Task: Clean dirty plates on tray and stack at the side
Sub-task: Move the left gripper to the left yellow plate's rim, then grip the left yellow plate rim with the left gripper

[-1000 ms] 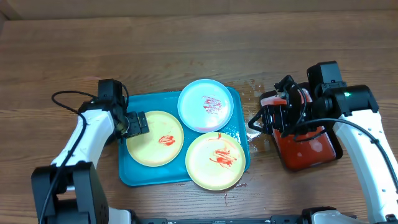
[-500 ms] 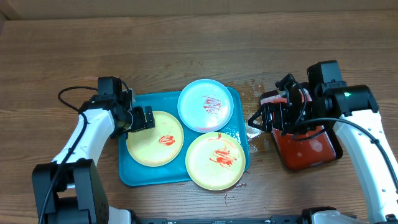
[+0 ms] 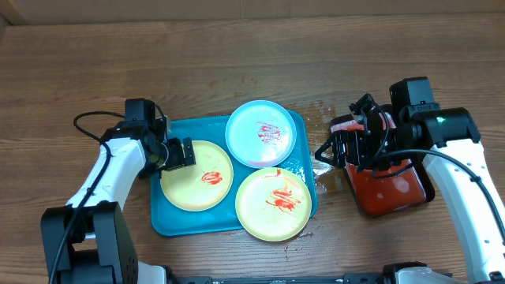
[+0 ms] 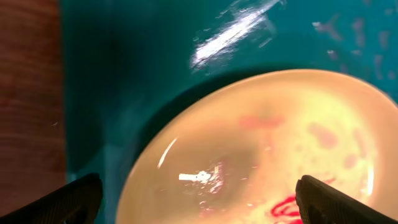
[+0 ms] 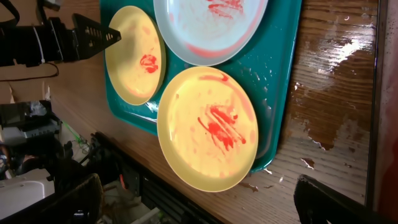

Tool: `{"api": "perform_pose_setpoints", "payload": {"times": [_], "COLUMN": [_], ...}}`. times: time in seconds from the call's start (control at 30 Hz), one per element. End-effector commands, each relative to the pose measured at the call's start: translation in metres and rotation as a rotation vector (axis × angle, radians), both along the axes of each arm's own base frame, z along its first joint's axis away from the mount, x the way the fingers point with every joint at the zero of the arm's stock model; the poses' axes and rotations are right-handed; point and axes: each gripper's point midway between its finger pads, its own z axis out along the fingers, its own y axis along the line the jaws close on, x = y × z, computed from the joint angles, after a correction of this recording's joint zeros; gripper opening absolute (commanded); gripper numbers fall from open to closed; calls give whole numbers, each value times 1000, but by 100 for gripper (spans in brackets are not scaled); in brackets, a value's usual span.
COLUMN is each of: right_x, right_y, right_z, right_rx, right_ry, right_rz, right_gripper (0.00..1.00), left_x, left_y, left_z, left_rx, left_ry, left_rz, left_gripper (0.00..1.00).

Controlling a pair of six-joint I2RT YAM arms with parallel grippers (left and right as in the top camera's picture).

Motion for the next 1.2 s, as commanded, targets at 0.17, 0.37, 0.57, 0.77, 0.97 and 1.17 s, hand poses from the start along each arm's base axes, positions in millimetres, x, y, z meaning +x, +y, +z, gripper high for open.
{"api": "perform_pose_setpoints", "payload": {"times": [0.17,0.37,0.57,0.77,0.97,1.17], "right_x": [3,3,3,4,4,4], "right_y": [1,1,1,1,1,1], "right_z": [11,11,11,11,11,11], "right_rx": [15,14,14,14,14,14], "right_ry": [-36,-32,-34,-37,-37,-37], "right_rz": [-4,-4,-4,-4,-4,-4], "right_gripper": [100,100,100,100,100,100], "left_x": [2,0,9,8,9,13], "left_y": [5,-10,-7,-4,-4,-4], "left_z": [3,5,6,5,5,6], "left_rx": [8,-74,-62,-45,-42,-44], "left_ry": [9,17,-20,-13,-19,-34], "left_rz": [70,57,57,61,62,61], "left_gripper": [100,100,75,100,100,100]}}
